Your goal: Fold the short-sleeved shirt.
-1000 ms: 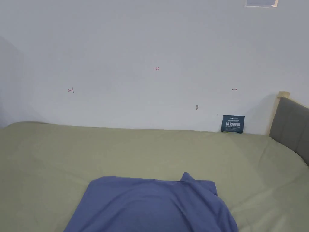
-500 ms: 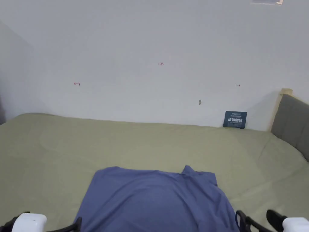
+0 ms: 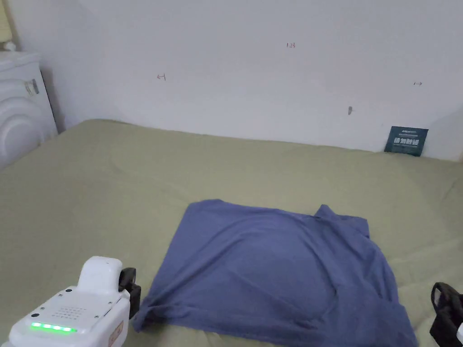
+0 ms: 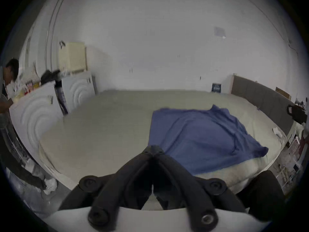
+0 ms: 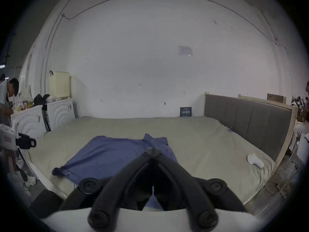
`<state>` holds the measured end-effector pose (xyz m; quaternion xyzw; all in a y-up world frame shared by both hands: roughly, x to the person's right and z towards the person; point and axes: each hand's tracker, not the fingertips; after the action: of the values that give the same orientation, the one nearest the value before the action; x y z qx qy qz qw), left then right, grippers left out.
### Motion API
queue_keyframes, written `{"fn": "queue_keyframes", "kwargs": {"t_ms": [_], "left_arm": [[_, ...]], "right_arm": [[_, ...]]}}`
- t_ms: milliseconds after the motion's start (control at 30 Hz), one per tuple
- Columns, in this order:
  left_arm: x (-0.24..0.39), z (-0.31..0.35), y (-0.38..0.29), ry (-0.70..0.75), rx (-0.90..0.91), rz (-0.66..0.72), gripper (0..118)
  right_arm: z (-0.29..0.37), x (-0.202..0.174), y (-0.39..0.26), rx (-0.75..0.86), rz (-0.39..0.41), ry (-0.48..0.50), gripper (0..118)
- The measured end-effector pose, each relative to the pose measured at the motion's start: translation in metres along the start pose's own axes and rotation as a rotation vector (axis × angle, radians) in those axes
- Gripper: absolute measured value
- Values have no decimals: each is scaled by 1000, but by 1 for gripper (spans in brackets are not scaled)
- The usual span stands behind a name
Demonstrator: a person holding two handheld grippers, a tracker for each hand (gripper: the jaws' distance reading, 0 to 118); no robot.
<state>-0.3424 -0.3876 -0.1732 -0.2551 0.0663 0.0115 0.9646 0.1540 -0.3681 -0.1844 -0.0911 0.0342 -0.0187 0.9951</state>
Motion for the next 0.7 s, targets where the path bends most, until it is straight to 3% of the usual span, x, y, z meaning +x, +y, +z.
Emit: {"fn": "queue_keyframes", "kwargs": {"t_ms": [100, 133, 167, 200, 233, 300, 467, 533, 567, 633, 667, 700], "left_arm": [[-21, -37, -23, 23, -100, -13, 0], [-25, -46, -30, 13, -137, -10, 10], [-32, -61, -40, -11, -157, -3, 54], [-34, -70, -46, -25, -176, -2, 54], [-34, -79, -49, -31, -207, -7, 68], [-25, -90, -55, -62, -261, -38, 118], [-14, -126, -60, -53, -303, -105, 118], [-10, -141, -63, -40, -342, -132, 107], [-10, -146, -68, -23, -354, -147, 82], [-8, -156, -72, 13, -360, -160, 13], [-8, -160, -73, 1, -367, -156, 2], [-8, -159, -76, -10, -366, -141, 2]], "right_arm": [[-9, 7, -10, -47, -8, -13, 2], [-12, 9, -13, -60, -8, -15, 2], [-16, 10, -16, -76, -6, -20, 2], [-20, 12, -19, -91, -7, -23, 2], [-22, 15, -23, -105, -15, -24, 2], [-30, 20, -27, -140, -21, -33, 2], [-50, 31, -40, -219, 24, -54, 2], [-58, 38, -48, -266, 42, -52, 2], [-63, 42, -53, -296, 53, -50, 2], [-74, 51, -66, -352, 85, -56, 2], [-79, 55, -72, -383, 90, -52, 2], [-84, 59, -78, -402, 86, -45, 3]]}}
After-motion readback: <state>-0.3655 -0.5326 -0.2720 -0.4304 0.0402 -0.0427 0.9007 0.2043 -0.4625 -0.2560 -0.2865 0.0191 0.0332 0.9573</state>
